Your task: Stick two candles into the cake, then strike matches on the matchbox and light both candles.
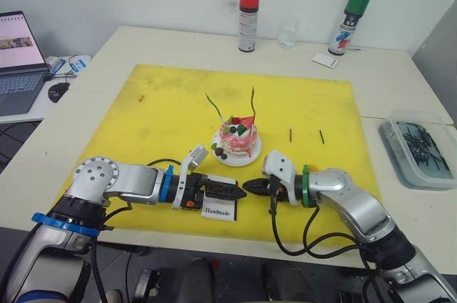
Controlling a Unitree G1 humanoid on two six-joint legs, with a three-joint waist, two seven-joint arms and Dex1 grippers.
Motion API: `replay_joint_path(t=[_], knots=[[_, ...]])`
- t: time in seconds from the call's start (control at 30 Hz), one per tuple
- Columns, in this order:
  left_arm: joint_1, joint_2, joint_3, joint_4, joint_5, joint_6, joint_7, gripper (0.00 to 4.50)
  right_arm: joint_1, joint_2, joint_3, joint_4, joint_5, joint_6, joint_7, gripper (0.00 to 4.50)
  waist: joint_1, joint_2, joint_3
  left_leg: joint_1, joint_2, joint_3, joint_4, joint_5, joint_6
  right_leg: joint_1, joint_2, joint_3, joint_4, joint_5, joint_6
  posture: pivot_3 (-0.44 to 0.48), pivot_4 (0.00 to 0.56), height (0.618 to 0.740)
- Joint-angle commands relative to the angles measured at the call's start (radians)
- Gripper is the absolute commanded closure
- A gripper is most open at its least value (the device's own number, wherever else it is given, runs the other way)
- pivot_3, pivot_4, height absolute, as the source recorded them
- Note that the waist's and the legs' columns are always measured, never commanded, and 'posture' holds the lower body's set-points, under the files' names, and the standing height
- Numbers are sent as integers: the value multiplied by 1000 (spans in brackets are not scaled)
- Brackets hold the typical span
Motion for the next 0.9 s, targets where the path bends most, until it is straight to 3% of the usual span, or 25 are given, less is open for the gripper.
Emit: replay_joint_path(t=[0.03,0.33,0.57,0.7,0.8,0.9], knots=[[19,16,9,-13,0,5,22,1495,22,-49,-31,-35,-24,-19,-1,4500,1,0,0,0,0,0,0,0,0,0,0,0,0,0,0,0,150,740],[51,-4,38,-18,0,-19,100,4380,63,-74,-96,-124,37,44,-8,4500,0,0,0,0,0,0,-1,0,0,0,0,0,0,0,0,0,150,740],[74,-51,98,-43,0,-61,151,4479,46,-34,-205,-158,120,143,-65,4500,0,0,0,0,0,0,0,0,0,0,0,1,0,0,0,0,150,740],[94,-63,173,-106,0,-66,80,4479,72,57,-372,-227,180,308,-239,4500,1,0,0,0,0,0,-1,0,0,0,0,0,0,0,-1,0,150,740],[143,-19,216,-228,0,-79,-19,4479,109,202,-486,-309,159,365,-454,4500,1,0,0,-1,0,0,-1,0,-1,-1,0,0,0,0,-1,0,150,740],[241,8,248,-349,0,-149,-39,4479,164,255,-493,-387,137,365,-536,4500,0,1,0,-1,0,1,-2,-2,-4,-2,0,1,0,0,-2,0,150,740]])
